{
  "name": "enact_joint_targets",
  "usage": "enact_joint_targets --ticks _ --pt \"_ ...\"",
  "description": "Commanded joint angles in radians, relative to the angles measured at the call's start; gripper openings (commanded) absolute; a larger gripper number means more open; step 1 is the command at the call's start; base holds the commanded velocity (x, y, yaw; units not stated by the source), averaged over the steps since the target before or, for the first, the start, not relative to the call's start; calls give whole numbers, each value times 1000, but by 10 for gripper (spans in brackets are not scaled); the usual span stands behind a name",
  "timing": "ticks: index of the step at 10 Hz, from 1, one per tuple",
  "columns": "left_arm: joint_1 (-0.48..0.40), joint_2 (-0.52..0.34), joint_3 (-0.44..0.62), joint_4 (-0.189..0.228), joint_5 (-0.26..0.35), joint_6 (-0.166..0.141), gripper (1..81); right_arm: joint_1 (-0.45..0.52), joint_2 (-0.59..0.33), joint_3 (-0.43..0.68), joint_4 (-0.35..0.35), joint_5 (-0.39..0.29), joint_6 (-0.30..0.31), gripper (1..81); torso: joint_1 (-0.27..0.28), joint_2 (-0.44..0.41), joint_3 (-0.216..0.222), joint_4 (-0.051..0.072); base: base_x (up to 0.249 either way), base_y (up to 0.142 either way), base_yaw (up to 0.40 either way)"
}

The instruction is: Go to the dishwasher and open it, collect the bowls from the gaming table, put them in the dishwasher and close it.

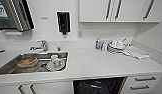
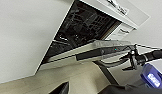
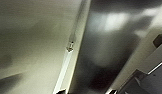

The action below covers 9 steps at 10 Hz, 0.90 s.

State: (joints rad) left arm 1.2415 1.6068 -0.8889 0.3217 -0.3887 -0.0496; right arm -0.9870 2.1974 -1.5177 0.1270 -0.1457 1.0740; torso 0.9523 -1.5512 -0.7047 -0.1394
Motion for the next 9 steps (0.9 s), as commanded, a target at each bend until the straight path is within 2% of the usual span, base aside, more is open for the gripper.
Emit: enact_joint_targets --ticks 1,5,9 --pt "-53 -57 25 28 13 5 811 1 32 -51 86 -11 44 811 0 0 0 0 0 0 0" --pt "-49 -53 24 30 13 5 811 -22 44 -53 85 -3 41 811 0 0 0 0 0 0 0" --pt "-47 -42 24 28 34 5 811 -60 35 -74 82 0 40 811 -1 0 0 -1 -76 0 0"
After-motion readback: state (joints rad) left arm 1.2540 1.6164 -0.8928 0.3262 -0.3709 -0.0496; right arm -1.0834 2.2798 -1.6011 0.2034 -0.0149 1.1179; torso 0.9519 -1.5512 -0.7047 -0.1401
